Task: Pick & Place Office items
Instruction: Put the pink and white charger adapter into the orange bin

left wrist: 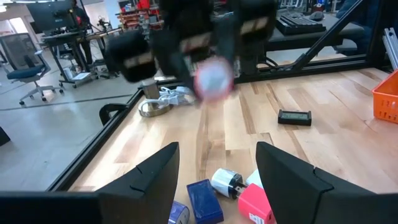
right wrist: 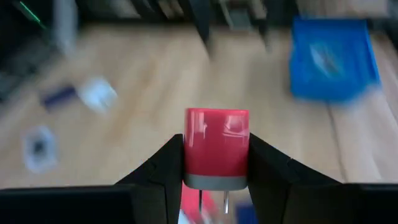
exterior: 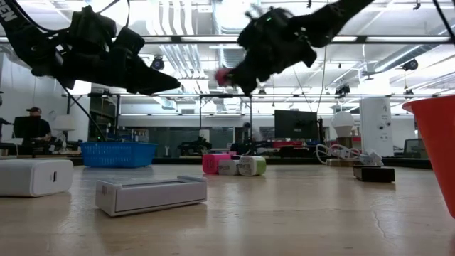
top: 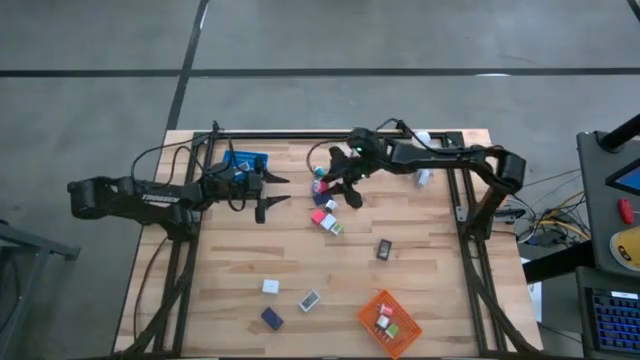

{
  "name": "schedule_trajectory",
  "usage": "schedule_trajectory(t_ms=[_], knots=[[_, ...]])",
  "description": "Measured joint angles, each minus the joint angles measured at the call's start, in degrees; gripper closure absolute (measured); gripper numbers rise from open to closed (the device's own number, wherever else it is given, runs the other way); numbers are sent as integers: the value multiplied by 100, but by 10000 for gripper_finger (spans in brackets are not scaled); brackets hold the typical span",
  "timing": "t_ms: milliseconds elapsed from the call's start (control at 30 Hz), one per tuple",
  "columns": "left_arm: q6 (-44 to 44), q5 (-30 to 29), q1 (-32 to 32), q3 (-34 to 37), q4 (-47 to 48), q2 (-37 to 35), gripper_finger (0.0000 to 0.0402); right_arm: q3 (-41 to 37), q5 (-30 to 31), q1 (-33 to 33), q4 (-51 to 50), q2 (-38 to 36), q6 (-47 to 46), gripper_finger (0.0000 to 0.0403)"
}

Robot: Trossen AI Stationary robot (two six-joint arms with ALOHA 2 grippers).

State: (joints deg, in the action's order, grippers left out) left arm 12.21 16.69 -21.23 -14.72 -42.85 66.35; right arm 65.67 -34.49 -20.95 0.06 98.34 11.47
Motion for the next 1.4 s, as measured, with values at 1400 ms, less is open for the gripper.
schedule_trajectory(t_ms=[1400], knots=[[-131,-2,2,6,44,0,186,-3722,5537,5805,3138,-2211,-2420,277]])
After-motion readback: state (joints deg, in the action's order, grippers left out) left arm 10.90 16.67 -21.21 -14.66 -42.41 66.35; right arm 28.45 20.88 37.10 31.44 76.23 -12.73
